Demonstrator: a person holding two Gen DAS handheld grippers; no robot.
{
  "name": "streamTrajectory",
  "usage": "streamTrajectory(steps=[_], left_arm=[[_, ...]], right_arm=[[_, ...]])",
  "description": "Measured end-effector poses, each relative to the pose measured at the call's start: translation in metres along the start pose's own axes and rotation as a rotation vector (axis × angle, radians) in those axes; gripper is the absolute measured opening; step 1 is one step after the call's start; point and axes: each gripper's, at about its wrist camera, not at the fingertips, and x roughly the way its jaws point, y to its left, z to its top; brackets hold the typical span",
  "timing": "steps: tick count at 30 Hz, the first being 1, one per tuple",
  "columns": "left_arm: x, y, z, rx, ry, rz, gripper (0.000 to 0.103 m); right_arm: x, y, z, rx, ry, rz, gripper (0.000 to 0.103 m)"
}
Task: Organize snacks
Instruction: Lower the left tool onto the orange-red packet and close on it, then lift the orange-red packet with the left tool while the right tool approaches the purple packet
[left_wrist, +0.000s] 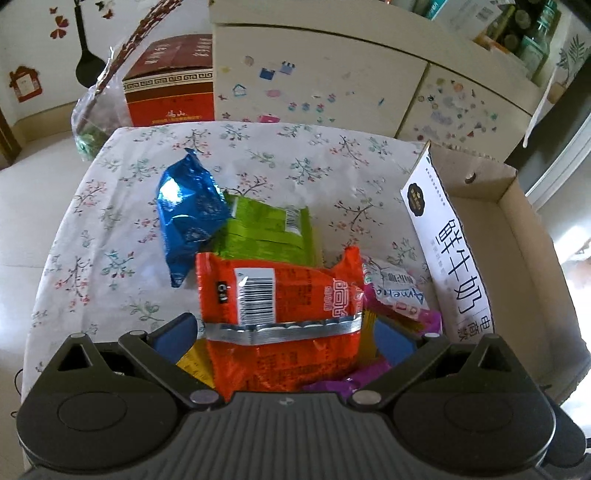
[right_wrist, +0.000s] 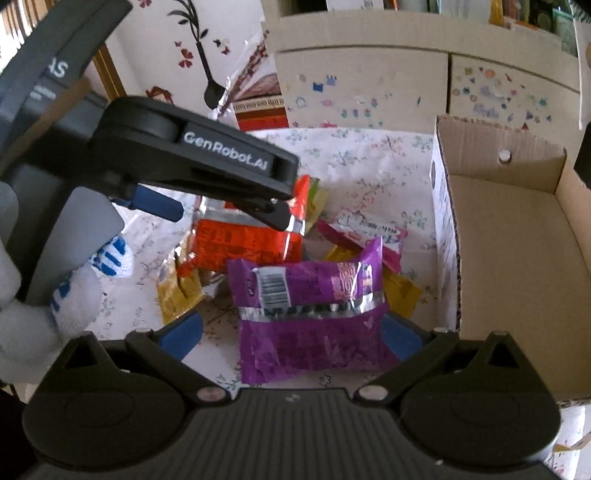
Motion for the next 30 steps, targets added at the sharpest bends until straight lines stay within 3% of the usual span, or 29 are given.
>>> streamTrajectory(steps=[30], left_arm=[[0.037, 0.015, 0.001, -0.056, 0.116, 0.029, 0.103]], right_arm=[[0.024, 0.017, -0.004, -0.043, 0.012, -0.093, 0.102]])
